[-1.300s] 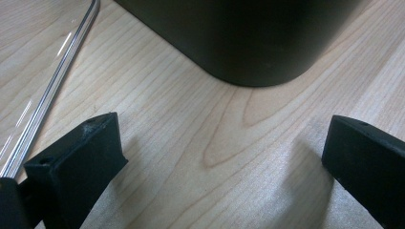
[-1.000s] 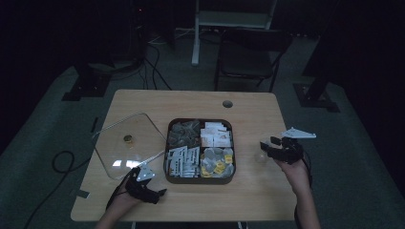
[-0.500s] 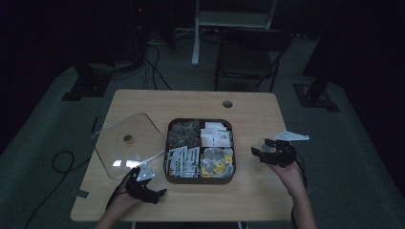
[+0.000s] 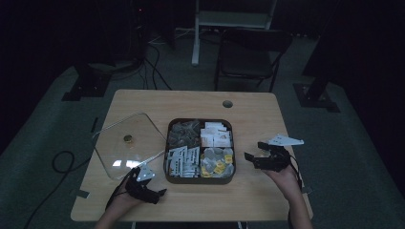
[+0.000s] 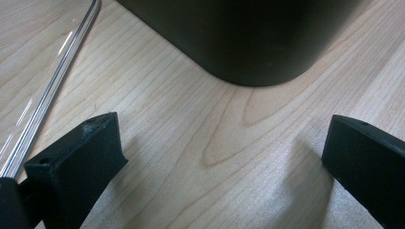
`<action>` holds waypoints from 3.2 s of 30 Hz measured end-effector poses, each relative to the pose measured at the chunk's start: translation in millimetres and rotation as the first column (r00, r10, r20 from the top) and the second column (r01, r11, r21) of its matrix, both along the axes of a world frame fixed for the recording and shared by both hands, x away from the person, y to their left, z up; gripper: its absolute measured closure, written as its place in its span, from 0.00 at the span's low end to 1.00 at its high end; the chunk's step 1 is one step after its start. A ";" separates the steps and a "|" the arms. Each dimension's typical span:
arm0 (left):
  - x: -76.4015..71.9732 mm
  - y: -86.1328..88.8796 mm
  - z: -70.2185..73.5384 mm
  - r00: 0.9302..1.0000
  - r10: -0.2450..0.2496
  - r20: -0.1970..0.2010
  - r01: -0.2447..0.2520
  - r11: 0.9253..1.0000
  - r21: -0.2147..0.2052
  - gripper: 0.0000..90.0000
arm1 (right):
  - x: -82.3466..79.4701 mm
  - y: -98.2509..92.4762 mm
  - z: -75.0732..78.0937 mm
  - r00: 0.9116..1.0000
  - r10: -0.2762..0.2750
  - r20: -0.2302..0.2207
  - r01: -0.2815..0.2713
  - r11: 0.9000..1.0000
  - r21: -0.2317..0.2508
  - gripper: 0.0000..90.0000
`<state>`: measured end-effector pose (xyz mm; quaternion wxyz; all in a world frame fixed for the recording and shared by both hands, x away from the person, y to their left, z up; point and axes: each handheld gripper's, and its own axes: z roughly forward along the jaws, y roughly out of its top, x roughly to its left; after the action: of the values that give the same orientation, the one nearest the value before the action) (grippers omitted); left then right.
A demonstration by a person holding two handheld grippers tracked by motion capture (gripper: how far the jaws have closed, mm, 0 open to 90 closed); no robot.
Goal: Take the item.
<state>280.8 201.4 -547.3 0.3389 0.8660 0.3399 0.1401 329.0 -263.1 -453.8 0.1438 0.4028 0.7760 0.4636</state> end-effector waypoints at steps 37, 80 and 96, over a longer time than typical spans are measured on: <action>-1.9 0.2 0.0 1.000 0.015 0.001 -0.015 1.000 0.001 0.01 | -29.2 17.9 -55.8 0.970 0.243 -0.001 -0.241 0.964 -0.113 0.16; -2.0 0.2 -0.1 1.000 0.017 0.001 -0.017 1.000 0.000 0.01 | -35.3 7.0 -96.4 0.991 0.127 -0.051 -0.136 0.962 -0.236 0.15; -2.7 1.5 0.0 1.000 0.013 0.002 -0.013 1.000 0.001 0.01 | -35.2 7.1 -96.5 0.990 0.131 -0.055 -0.140 0.962 -0.235 0.14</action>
<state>278.2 202.9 -547.2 0.3379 0.8639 0.3449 0.1432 293.8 -256.0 -550.3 0.1439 0.3375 0.8544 0.3679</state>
